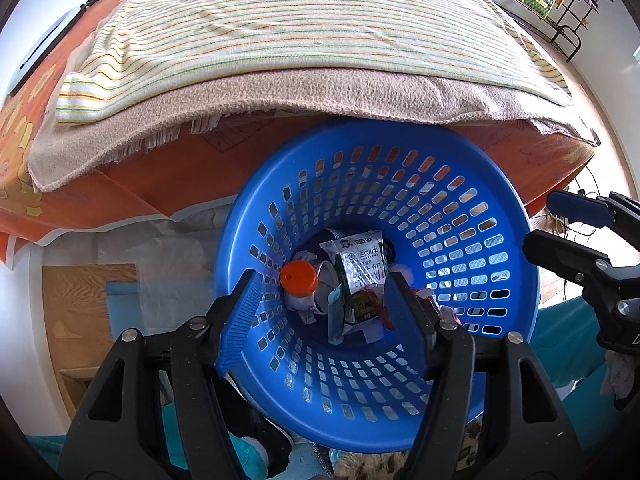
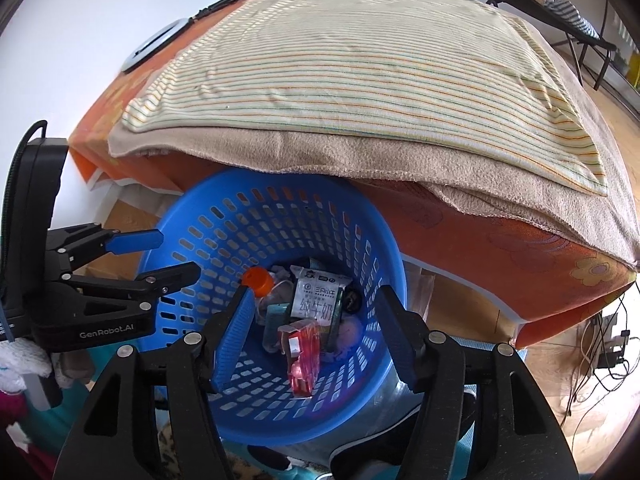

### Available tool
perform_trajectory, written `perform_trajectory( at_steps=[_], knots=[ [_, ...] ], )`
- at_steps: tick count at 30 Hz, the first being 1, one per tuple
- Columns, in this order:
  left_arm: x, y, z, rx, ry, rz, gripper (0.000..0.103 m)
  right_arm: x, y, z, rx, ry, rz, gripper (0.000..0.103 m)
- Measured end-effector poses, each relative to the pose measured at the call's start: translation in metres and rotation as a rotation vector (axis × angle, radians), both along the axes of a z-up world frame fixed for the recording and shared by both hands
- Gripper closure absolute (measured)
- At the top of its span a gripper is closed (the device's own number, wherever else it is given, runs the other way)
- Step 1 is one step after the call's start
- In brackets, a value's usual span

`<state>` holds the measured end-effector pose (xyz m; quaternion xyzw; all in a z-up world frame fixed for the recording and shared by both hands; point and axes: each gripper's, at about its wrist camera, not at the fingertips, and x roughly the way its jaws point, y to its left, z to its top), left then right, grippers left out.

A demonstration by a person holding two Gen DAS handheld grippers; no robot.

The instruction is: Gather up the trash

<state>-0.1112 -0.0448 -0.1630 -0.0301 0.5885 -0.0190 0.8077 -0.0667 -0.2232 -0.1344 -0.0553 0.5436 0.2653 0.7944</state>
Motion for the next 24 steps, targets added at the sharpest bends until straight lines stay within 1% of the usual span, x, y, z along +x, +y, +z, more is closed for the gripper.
perform_trajectory(
  at_steps=[1,4,13,18,24],
  knots=[
    [0.0,0.0,0.002,0.001,-0.005,0.003,0.033,0.001,0.0,0.0,-0.002,-0.001,-0.003,0.041],
    [0.0,0.001,0.008,-0.001,-0.02,0.01,0.033,0.002,-0.001,0.001,-0.01,0.0,-0.015,0.035],
    [0.001,0.007,0.031,-0.014,-0.071,0.047,0.033,0.008,-0.004,0.008,-0.008,0.004,-0.043,0.035],
    [0.001,0.01,0.054,-0.015,-0.123,0.061,0.033,0.012,-0.01,0.019,0.018,-0.017,-0.07,0.035],
    [0.003,0.012,0.089,-0.015,-0.207,0.07,0.033,0.018,-0.02,0.041,0.07,-0.049,-0.108,0.035]
  ],
)
